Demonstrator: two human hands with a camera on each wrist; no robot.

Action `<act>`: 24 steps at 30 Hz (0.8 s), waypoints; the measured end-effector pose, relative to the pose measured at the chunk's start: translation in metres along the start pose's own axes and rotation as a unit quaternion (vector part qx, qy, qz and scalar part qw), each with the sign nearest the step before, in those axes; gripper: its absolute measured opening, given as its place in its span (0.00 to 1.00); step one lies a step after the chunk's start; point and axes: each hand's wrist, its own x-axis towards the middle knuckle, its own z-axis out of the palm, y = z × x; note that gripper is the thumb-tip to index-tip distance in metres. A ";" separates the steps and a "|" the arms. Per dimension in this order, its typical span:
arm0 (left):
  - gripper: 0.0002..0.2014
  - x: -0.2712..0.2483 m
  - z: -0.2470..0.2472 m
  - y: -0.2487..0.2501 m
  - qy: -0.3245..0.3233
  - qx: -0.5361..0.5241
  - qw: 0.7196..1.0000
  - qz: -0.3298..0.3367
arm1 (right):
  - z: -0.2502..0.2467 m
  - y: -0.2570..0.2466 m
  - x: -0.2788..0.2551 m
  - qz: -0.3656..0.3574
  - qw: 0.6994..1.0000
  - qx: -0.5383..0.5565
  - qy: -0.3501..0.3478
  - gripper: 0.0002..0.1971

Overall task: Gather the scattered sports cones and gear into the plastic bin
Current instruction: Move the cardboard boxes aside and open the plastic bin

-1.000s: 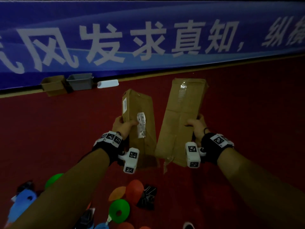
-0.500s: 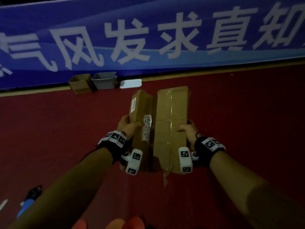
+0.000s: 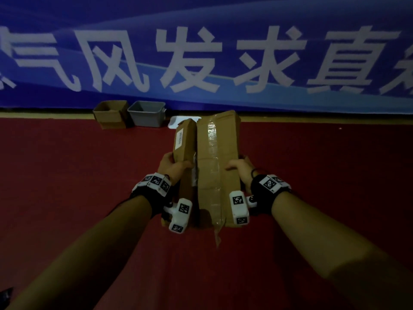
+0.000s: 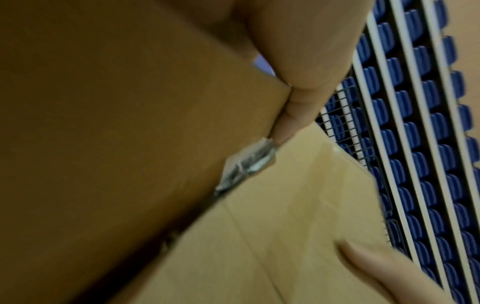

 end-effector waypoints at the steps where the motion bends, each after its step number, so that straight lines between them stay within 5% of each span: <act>1: 0.37 0.030 0.003 0.006 0.012 0.001 1.000 0.000 | 0.009 -0.008 0.035 -0.001 1.000 -0.001 -0.007 0.34; 3: 0.38 0.074 0.005 0.010 0.032 0.003 0.999 -0.011 | 0.025 -0.015 0.087 0.006 1.000 -0.006 -0.020 0.34; 8: 0.39 0.209 0.000 0.010 0.085 0.029 0.995 -0.034 | 0.073 -0.040 0.231 0.034 0.993 -0.023 -0.108 0.11; 12: 0.33 0.301 -0.021 0.027 0.141 0.022 0.987 -0.069 | 0.124 -0.071 0.342 0.032 0.989 -0.034 -0.143 0.30; 19: 0.13 0.431 -0.112 0.039 0.266 -0.002 0.959 -0.101 | 0.262 -0.131 0.481 0.021 0.978 -0.032 -0.203 0.17; 22: 0.16 0.491 -0.154 0.032 0.309 -0.017 0.945 -0.103 | 0.328 -0.137 0.533 0.006 0.977 -0.061 -0.206 0.25; 24: 0.23 0.544 -0.186 0.026 0.327 -0.031 0.939 -0.100 | 0.381 -0.142 0.576 -0.008 0.979 -0.060 -0.197 0.14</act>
